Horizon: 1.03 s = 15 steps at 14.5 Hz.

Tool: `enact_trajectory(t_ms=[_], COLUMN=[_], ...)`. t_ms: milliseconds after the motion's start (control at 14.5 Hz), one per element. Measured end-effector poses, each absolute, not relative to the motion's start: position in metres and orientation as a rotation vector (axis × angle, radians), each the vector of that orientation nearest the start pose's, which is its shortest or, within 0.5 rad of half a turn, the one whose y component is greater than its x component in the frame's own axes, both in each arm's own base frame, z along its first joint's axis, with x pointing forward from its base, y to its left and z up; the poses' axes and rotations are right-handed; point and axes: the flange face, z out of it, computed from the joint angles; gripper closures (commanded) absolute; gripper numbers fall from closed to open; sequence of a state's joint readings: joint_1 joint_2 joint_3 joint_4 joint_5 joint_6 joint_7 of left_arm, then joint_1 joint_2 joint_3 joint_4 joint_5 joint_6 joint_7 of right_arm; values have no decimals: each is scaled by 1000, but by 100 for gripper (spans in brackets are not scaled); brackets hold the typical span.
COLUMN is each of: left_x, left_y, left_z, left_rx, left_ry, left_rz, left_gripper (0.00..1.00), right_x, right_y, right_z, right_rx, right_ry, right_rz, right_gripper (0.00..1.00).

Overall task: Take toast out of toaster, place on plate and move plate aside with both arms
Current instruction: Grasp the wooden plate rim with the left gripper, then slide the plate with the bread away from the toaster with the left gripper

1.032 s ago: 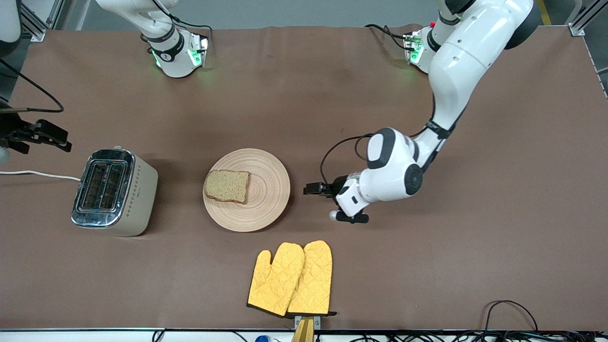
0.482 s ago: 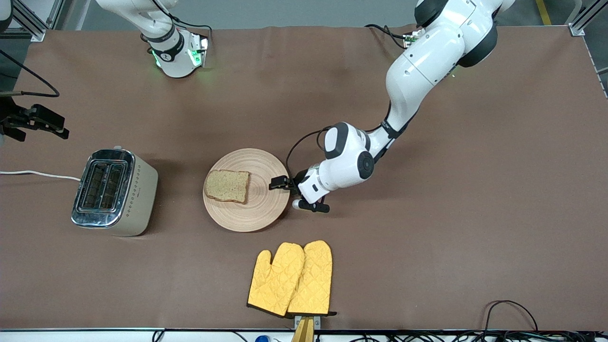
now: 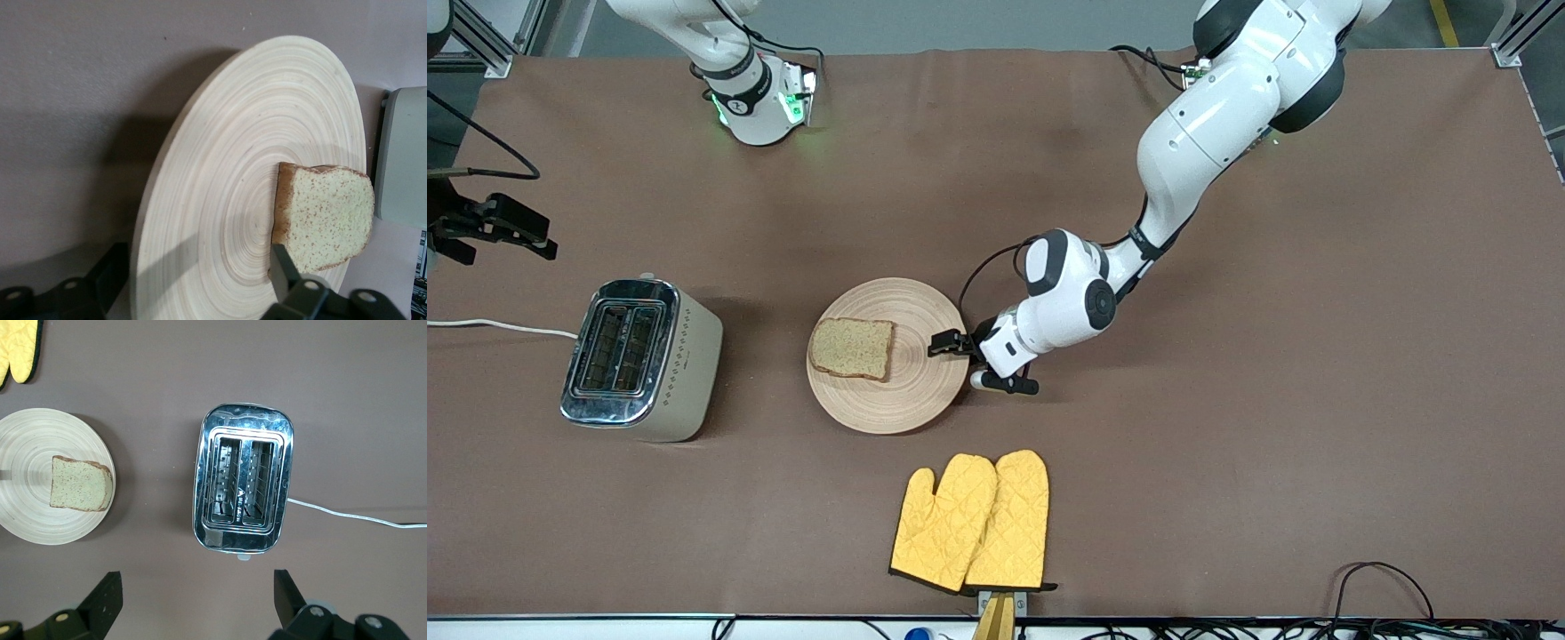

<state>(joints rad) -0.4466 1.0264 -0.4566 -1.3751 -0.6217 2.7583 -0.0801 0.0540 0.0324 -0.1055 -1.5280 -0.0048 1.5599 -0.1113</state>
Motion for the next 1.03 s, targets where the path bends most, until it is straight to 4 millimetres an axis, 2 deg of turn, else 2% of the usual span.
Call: enact_trajectory(t_ms=[138, 344, 757, 895, 1032], left_x=[547, 547, 568, 580, 598], left_y=[-524, -523, -508, -495, -469], left_z=[163, 159, 169, 177, 190], left_rx=[2379, 2382, 2354, 2325, 2290], left_ry=[8, 6, -25, 15, 37], left_rz=[3, 9, 64, 64, 55], left_gripper=[100, 100, 100, 100, 100], right_x=[563, 563, 563, 563, 563], right_y=[-28, -27, -28, -21, -14], right_z=[626, 626, 626, 626, 626], right_rx=[-3148, -3148, -3147, -3145, -3144], right_ry=[-95, -100, -100, -119, -138], right_rz=[3, 6, 6, 5, 3], right_gripper=[0, 0, 0, 0, 0])
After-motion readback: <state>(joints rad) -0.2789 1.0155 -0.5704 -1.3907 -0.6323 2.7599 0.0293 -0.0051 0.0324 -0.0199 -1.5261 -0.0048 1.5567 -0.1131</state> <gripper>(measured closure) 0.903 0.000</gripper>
